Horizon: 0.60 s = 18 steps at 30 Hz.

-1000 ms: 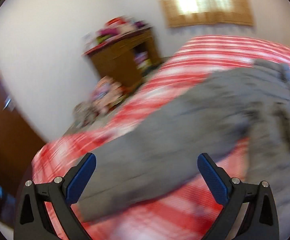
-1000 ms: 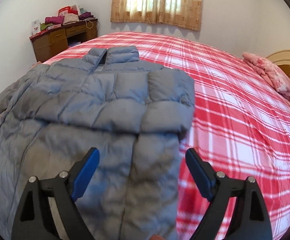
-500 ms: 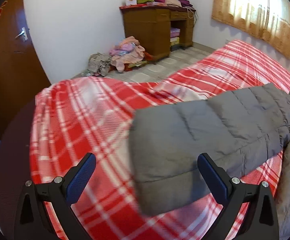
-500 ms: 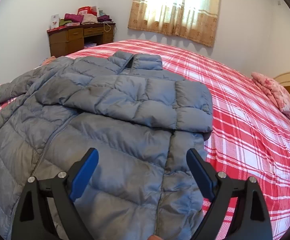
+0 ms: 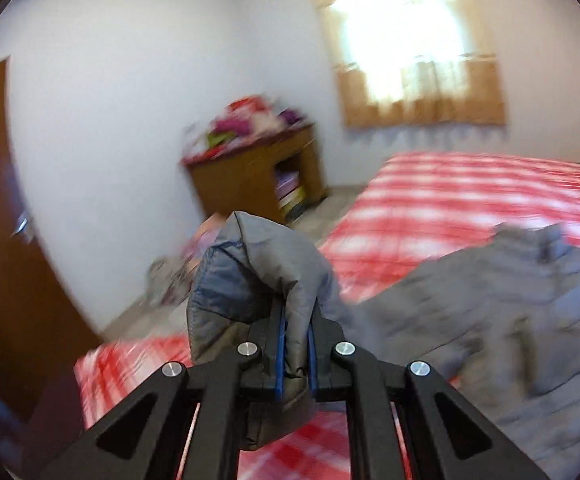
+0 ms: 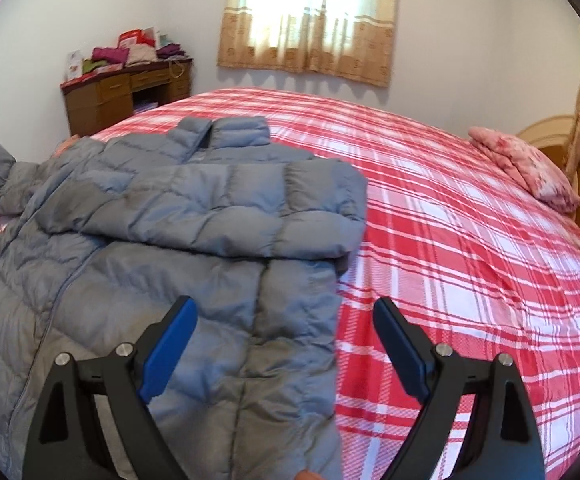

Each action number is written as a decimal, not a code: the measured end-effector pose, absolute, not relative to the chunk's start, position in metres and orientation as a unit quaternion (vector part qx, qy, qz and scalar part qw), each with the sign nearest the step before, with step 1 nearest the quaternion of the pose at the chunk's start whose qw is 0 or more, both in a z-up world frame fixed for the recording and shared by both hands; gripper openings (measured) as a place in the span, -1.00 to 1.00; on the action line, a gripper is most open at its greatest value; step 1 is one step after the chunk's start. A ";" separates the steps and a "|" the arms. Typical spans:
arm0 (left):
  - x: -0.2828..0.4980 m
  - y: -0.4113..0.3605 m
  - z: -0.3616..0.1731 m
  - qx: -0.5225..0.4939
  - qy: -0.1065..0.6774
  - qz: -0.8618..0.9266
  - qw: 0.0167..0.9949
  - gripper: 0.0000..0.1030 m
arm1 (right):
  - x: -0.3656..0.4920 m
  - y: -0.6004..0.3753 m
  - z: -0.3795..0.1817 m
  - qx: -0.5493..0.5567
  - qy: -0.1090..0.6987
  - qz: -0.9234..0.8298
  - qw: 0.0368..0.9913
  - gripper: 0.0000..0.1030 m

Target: Fold large clothes

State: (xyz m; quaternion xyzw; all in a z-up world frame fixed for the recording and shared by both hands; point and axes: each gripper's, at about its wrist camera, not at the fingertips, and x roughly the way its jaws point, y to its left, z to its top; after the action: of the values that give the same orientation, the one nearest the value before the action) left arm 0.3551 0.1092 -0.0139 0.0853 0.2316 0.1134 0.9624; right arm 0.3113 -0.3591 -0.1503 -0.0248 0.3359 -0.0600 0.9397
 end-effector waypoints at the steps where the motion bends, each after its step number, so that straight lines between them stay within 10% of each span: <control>1: 0.359 0.091 -0.009 0.086 0.230 0.093 0.965 -0.85 | 0.311 -0.361 -0.151 -0.022 0.336 -0.061 0.940 0.77; 14: 0.378 -0.139 -0.035 0.147 0.223 -0.094 0.959 -0.84 | 0.299 -0.403 -0.158 0.015 0.337 -0.081 0.938 0.77; 17: 0.376 -0.186 -0.052 0.184 0.235 -0.106 0.949 -0.55 | 0.300 -0.408 -0.162 0.020 0.343 -0.082 0.936 0.77; 18: 0.373 -0.199 -0.058 0.198 0.229 -0.099 0.948 -0.10 | 0.299 -0.409 -0.163 0.021 0.344 -0.081 0.935 0.77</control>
State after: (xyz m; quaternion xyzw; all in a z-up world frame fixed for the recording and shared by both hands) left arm 0.3728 -0.1985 -0.0579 0.1981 0.2289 -0.0993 0.9479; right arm 0.2988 -0.4090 -0.1631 0.0210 0.3442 -0.0814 0.9351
